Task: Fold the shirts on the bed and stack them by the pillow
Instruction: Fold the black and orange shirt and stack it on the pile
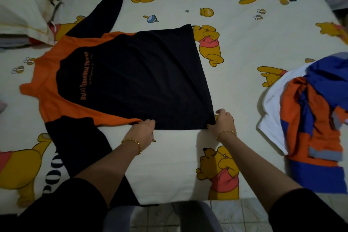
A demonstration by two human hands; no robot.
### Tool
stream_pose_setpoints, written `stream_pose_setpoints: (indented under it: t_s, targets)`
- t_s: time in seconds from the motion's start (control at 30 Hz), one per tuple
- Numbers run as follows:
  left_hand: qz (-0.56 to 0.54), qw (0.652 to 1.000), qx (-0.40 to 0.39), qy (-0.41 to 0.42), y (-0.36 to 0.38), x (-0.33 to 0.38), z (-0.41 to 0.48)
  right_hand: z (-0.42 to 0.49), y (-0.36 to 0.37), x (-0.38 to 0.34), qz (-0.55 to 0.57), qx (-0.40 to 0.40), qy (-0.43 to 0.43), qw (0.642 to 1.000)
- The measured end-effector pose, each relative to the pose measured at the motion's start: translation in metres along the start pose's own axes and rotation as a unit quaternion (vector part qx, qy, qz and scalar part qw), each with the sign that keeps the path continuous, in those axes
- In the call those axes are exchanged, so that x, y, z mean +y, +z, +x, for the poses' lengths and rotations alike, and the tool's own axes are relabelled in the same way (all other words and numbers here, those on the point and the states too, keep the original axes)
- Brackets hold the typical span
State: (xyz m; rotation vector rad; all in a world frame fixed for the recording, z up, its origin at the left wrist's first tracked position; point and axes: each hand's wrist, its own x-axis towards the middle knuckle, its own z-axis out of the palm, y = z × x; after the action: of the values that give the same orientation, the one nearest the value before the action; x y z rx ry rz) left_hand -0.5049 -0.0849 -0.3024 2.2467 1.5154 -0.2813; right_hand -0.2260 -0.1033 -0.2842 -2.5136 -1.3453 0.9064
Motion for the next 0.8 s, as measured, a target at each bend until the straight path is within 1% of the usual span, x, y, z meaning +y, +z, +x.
stream_pose_setpoints:
  t_s: [0.07,0.13,0.2,0.23,0.33,0.4,0.47,0.57,0.7,0.8]
  targets:
    - [-0.001,0.999,0.030,-0.018,-0.001,-0.013,-0.007,-0.009,0.016,-0.008,-0.061,0.050,-0.103,0.992]
    - [0.025,0.997,0.059,-0.039,-0.003,-0.029,-0.014,-0.019,0.032,-0.018,-0.157,0.037,-0.187,0.969]
    - [0.053,0.992,0.090,-0.075,-0.005,-0.049,-0.020,-0.027,0.051,-0.030,-0.232,0.022,-0.229,0.945]
    - [0.071,0.987,0.105,-0.096,-0.007,-0.057,-0.022,-0.029,0.057,-0.035,-0.252,0.029,-0.239,0.937]
    - [0.105,0.974,0.140,-0.145,-0.009,-0.088,-0.025,-0.027,0.076,-0.049,-0.275,0.069,-0.240,0.929]
    - [0.111,0.971,0.141,-0.160,-0.011,-0.106,-0.024,-0.021,0.080,-0.054,-0.289,0.093,-0.218,0.928]
    - [0.125,0.972,0.119,-0.158,-0.015,-0.120,-0.022,-0.014,0.076,-0.055,-0.316,0.080,-0.192,0.926]
    - [0.149,0.975,0.064,-0.149,-0.022,-0.134,-0.024,-0.004,0.061,-0.046,-0.377,0.048,-0.175,0.908]
    - [0.141,0.981,0.058,-0.122,-0.024,-0.146,-0.045,-0.003,0.042,-0.032,-0.402,0.068,-0.189,0.893]
    - [0.135,0.985,0.033,-0.106,-0.016,-0.147,-0.059,-0.015,0.045,-0.029,-0.426,0.042,-0.191,0.883]
